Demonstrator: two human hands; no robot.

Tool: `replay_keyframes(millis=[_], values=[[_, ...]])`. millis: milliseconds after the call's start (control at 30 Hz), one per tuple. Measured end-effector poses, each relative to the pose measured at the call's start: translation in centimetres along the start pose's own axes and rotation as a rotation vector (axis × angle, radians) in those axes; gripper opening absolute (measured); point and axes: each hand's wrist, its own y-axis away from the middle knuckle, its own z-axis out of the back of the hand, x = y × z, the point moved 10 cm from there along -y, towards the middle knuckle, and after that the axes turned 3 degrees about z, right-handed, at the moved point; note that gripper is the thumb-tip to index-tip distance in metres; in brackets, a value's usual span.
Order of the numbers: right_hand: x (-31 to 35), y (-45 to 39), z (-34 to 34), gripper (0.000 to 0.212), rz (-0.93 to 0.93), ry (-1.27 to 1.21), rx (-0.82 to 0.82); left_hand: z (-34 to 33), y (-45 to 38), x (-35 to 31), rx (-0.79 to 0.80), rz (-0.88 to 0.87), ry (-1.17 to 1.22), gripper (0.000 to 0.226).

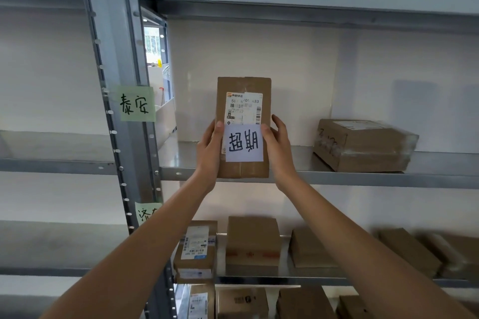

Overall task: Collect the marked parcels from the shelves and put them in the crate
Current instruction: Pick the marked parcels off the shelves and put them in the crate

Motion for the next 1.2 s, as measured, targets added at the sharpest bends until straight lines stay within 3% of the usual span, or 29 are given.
replay_keyframes(millis=[200,400,633,867,1200], values=[[2.3,1.2,7.1,0.046,0.035,0.013,-0.151,-7.3,1.3,0.1,0.156,0.034,0.042,0.036],[3.5,4.3,18.7,0.036,0.017,0.053,-0.405,-18.8,4.1,3.5,0.412,0.170,0.037,0.049],[3.7,9.1,33.1,0.032,-0.021,0.203,-0.664,-32.3,9.9,6.5,0.614,0.223,0.050,0.031],[4.7,15.7,46.8,0.036,-0.071,0.231,-0.899,-46.0,17.6,9.4,0.837,0.282,0.024,0.034],[7.7,26.8,65.2,0.037,-0.202,0.397,-1.114,-65.3,32.8,14.1,1.119,0.324,-0.094,0.036]])
